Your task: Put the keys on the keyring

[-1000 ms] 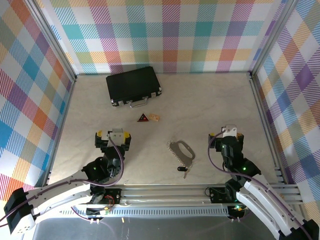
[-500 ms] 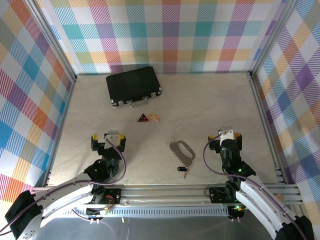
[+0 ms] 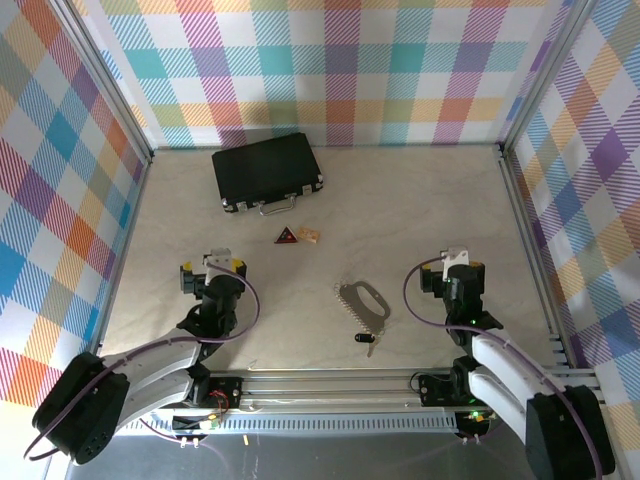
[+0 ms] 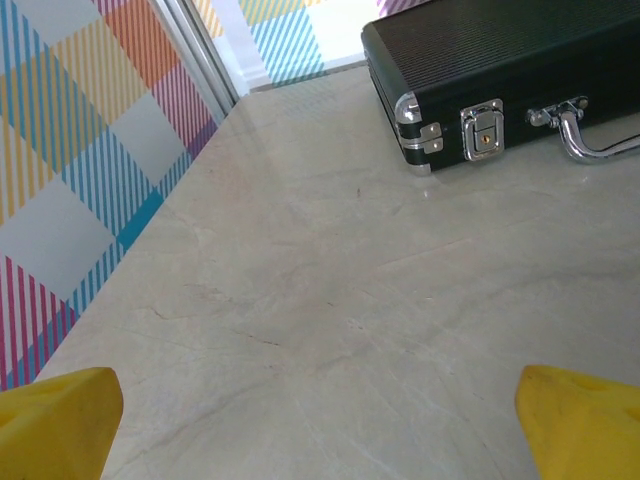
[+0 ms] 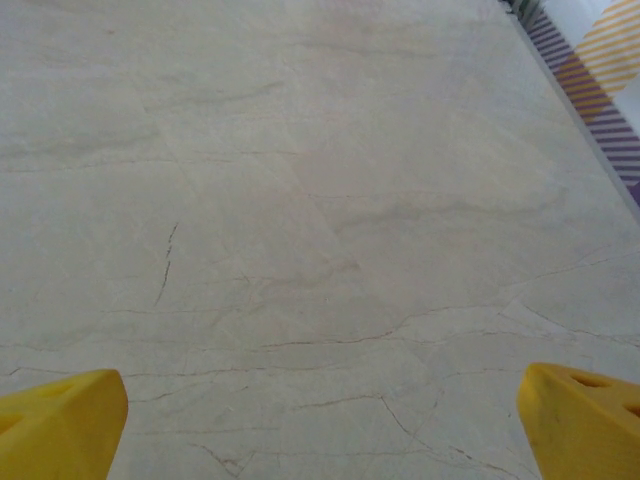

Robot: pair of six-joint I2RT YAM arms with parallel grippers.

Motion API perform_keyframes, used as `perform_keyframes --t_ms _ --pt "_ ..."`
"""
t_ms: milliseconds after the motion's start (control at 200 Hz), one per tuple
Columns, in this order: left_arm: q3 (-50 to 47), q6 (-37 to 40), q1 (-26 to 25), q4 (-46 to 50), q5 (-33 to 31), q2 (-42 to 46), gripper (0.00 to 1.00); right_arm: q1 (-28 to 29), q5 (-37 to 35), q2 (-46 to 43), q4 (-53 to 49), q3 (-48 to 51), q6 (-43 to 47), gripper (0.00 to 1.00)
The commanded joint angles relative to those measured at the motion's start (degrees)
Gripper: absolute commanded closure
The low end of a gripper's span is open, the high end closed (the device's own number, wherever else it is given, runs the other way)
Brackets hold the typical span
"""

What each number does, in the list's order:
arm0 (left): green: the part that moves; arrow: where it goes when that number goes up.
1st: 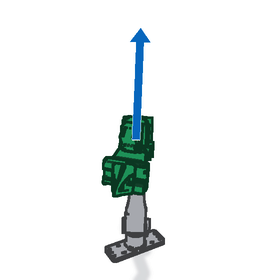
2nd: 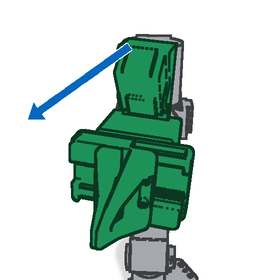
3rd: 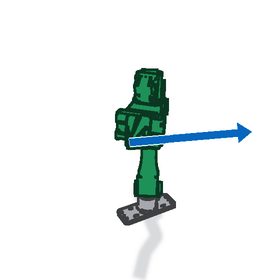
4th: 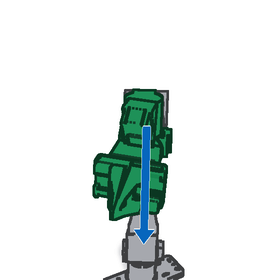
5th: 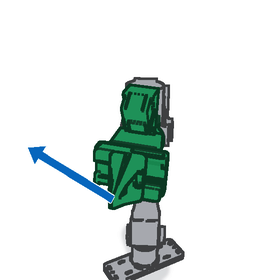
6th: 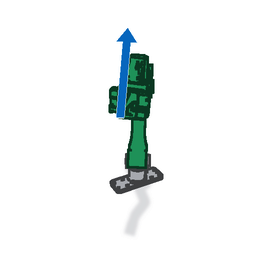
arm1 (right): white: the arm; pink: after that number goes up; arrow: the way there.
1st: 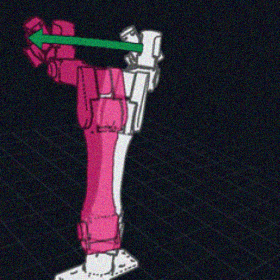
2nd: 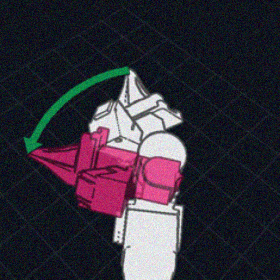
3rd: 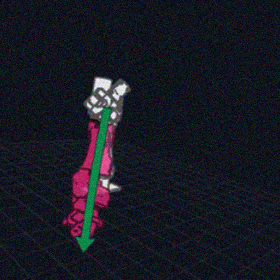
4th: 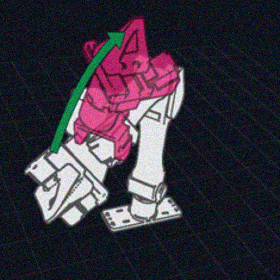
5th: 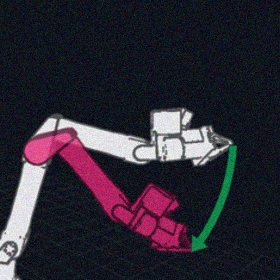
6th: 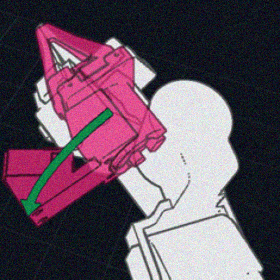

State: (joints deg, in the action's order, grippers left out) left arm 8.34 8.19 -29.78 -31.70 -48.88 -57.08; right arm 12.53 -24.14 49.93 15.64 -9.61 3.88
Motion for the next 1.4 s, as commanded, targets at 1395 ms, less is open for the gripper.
perform_keyframes --t_ms 1395 --pt "10.0 -2.3 15.0 -28.3 15.3 -30.8 0.00 -10.1 21.0 36.7 35.4 -11.5 -3.7 0.01"
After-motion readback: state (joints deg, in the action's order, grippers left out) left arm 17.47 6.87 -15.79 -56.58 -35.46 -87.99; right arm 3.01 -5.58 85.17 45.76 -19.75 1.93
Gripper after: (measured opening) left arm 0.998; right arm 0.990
